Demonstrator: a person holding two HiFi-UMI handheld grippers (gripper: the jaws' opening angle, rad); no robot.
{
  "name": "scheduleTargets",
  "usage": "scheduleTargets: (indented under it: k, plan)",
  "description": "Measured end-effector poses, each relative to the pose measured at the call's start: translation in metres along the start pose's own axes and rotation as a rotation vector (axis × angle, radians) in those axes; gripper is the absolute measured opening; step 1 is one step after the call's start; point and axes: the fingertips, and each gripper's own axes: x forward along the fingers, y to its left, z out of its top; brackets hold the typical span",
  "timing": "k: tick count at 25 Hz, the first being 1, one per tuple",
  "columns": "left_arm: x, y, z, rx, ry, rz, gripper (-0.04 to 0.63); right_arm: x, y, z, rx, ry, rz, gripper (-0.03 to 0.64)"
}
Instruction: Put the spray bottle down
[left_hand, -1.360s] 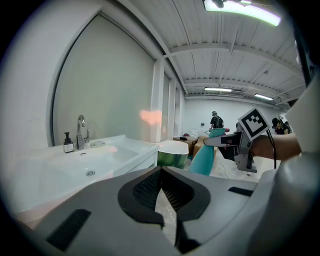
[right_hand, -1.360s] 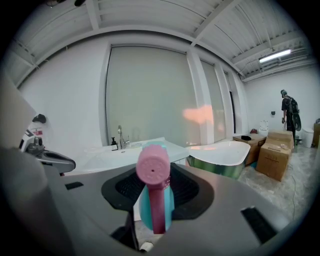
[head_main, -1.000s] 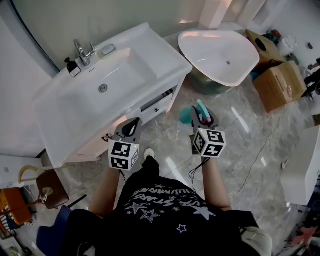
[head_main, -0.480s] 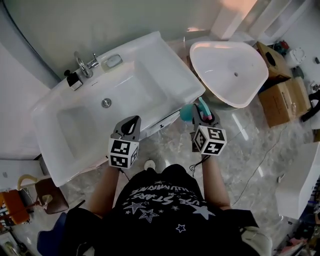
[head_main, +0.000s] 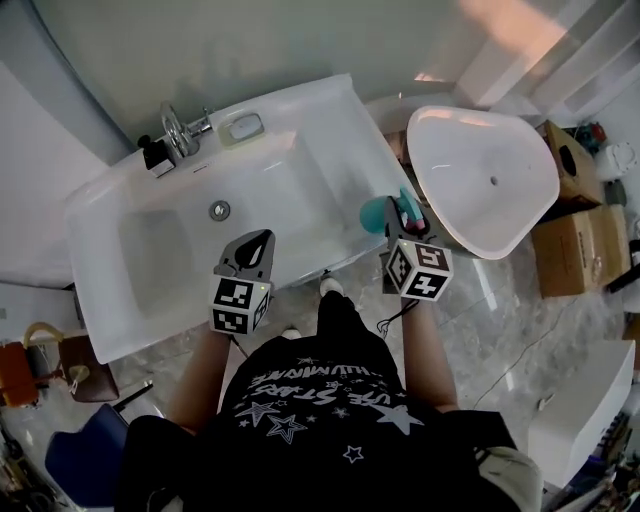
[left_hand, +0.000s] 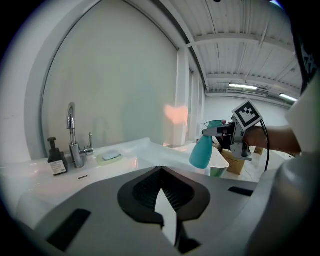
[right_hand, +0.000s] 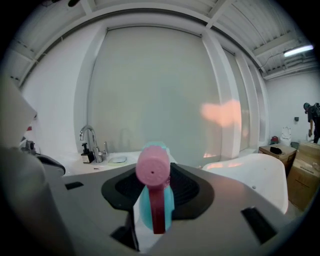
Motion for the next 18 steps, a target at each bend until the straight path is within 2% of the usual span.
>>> scheduleTargets:
  k: [8, 18]
  plan:
    - [0.037, 0.030, 0.027, -0.068, -0.001, 0.170, 0.015, 0.105, 0.000, 0.028, -0.045, 0.030, 0.163, 0.158]
    - [0.065, 0.052, 0.029, -0.139, 0.043, 0.335, 0.015, 0.199, -0.010, 0.035, -0.069, 0.079, 0.270, 0.158]
